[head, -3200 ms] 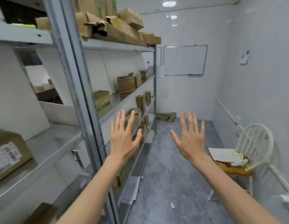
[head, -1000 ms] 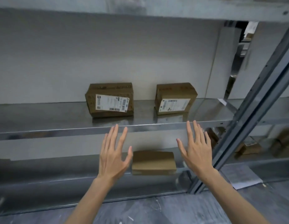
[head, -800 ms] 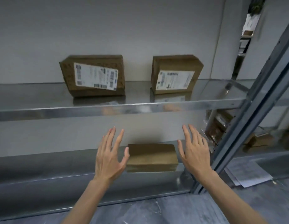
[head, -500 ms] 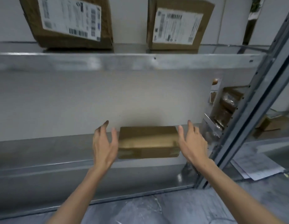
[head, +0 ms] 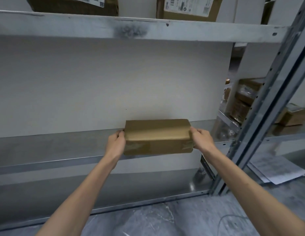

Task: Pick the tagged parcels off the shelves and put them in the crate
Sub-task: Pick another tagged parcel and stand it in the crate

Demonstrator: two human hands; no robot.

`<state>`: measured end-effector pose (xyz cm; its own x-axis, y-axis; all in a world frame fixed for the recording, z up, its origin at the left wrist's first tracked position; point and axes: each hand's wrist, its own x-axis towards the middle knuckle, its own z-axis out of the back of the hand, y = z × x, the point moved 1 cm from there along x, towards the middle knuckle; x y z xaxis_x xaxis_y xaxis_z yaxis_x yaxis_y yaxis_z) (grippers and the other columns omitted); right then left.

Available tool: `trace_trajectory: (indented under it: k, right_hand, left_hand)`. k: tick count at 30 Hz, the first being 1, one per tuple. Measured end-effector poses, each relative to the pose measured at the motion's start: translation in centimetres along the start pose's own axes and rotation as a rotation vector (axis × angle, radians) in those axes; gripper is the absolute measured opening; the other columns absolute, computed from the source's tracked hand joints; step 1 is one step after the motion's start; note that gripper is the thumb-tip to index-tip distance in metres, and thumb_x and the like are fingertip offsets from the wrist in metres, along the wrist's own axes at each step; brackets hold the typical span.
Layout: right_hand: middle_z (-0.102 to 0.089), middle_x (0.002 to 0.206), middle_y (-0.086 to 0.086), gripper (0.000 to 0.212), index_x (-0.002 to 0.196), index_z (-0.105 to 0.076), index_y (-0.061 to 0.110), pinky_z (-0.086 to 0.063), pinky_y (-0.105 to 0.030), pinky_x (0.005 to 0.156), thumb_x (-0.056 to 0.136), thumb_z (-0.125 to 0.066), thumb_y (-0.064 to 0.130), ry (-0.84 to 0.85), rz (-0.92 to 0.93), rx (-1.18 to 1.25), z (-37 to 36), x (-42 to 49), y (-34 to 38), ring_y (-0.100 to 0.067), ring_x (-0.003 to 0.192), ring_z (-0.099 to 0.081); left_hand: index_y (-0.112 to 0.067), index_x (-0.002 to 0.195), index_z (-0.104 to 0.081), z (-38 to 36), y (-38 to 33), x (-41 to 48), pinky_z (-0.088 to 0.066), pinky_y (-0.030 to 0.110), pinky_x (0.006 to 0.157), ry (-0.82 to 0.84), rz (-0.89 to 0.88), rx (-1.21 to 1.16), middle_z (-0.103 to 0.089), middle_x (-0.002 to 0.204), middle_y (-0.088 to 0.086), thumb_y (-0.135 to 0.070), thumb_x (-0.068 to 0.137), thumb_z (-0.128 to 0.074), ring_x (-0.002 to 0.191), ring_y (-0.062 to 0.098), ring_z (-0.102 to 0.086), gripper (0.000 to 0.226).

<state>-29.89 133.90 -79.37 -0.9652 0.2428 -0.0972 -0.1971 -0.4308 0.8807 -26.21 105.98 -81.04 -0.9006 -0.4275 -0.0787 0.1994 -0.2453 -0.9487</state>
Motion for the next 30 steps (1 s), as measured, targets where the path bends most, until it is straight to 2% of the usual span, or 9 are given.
trace_trajectory:
  k: [2, 6, 8, 12, 18, 22, 25, 27, 30]
  right_hand:
    - [-0.067, 0.098, -0.011, 0.053, 0.107, -0.062, -0.003, -0.05, -0.053, 0.098, 0.098, -0.042, 0.045, 0.032, -0.028, 0.055, -0.1, -0.1, 0.4, -0.034, 0.104, -0.064]
    - [-0.069, 0.1, -0.006, 0.045, 0.105, -0.068, 0.006, -0.052, -0.05, 0.097, 0.098, -0.045, 0.044, 0.04, -0.021, 0.126, 0.0, -0.2, 1.3, -0.024, 0.097, -0.064]
    - [-0.067, 0.103, -0.003, 0.041, 0.11, -0.066, 0.009, -0.052, -0.047, 0.098, 0.1, -0.045, 0.042, 0.035, -0.002, 0.163, 0.0, -0.3, 1.7, -0.022, 0.1, -0.062]
    - [-0.059, 0.095, 0.005, 0.032, 0.108, -0.059, 0.015, -0.049, -0.044, 0.096, 0.101, -0.044, 0.043, 0.005, 0.032, 0.237, 0.1, -0.5, 2.1, -0.018, 0.094, -0.057]
    - [-0.067, 0.109, -0.003, 0.048, 0.099, -0.055, 0.02, -0.048, -0.051, 0.101, 0.085, -0.047, 0.065, 0.005, 0.027, 0.291, -0.2, -0.4, 2.0, -0.022, 0.105, -0.064]
    - [-0.061, 0.122, -0.002, 0.048, 0.111, -0.051, 0.02, -0.045, -0.05, 0.105, 0.095, -0.036, 0.063, 0.018, 0.035, 0.303, -0.2, -1.5, 2.4, -0.022, 0.114, -0.059]
    - [-0.053, 0.139, -0.003, 0.058, 0.136, -0.046, 0.021, -0.038, -0.051, 0.112, 0.1, -0.027, 0.061, 0.031, 0.043, 0.295, -0.2, -1.9, 2.7, -0.022, 0.126, -0.052]
    - [-0.051, 0.145, -0.003, 0.066, 0.146, -0.044, 0.023, -0.035, -0.051, 0.115, 0.099, -0.023, 0.064, 0.034, 0.031, 0.293, -0.4, -2.0, 3.0, -0.023, 0.131, -0.049]
    - [-0.055, 0.138, -0.003, 0.063, 0.144, -0.048, 0.021, -0.036, -0.048, 0.115, 0.103, -0.019, 0.058, 0.058, 0.015, 0.317, -0.5, -2.6, 3.8, -0.023, 0.128, -0.052]
  left_hand:
    - [-0.018, 0.111, -0.069, 0.5, -0.3, -0.2, -0.049, 0.05, 0.101, 0.024, 0.033, -0.041, -0.07, 0.109, 0.01, -0.032, 0.096, -0.038, 0.106, 0.031, -0.064, 0.037]
    - [-0.019, 0.096, -0.066, 1.1, -1.3, -0.8, -0.053, 0.047, 0.092, 0.009, 0.068, -0.141, -0.068, 0.099, 0.01, -0.023, 0.102, -0.037, 0.094, 0.029, -0.065, 0.029]
    - [-0.02, 0.103, -0.064, 1.5, -1.7, -0.7, -0.054, 0.043, 0.089, 0.002, 0.054, -0.172, -0.067, 0.1, 0.006, -0.022, 0.102, -0.037, 0.093, 0.026, -0.064, 0.028]
    - [-0.019, 0.109, -0.061, 2.2, -2.3, -0.6, -0.046, 0.048, 0.105, -0.013, -0.014, -0.168, -0.067, 0.115, 0.008, -0.022, 0.101, -0.039, 0.112, 0.029, -0.061, 0.024]
    - [-0.013, 0.116, -0.055, 3.2, -3.0, -0.5, -0.05, 0.043, 0.099, -0.046, -0.041, -0.246, -0.064, 0.119, 0.01, -0.021, 0.103, -0.038, 0.112, 0.028, -0.062, 0.023]
    - [-0.007, 0.122, -0.052, 3.4, -3.3, -0.5, -0.052, 0.037, 0.088, -0.071, -0.031, -0.316, -0.063, 0.117, 0.013, -0.019, 0.106, -0.036, 0.106, 0.026, -0.062, 0.026]
    - [-0.005, 0.133, -0.051, 3.7, -3.6, -0.8, -0.051, 0.037, 0.094, -0.057, -0.011, -0.339, -0.061, 0.12, 0.013, -0.021, 0.107, -0.033, 0.11, 0.026, -0.06, 0.035]
    - [-0.004, 0.129, -0.055, 3.8, -3.8, -1.1, -0.049, 0.035, 0.095, -0.031, 0.0, -0.349, -0.063, 0.114, 0.009, -0.023, 0.108, -0.03, 0.109, 0.023, -0.06, 0.037]
    - [-0.006, 0.118, -0.059, 4.2, -4.3, -1.3, -0.047, 0.032, 0.089, -0.016, 0.004, -0.373, -0.064, 0.095, 0.001, -0.022, 0.107, -0.03, 0.091, 0.014, -0.061, 0.035]
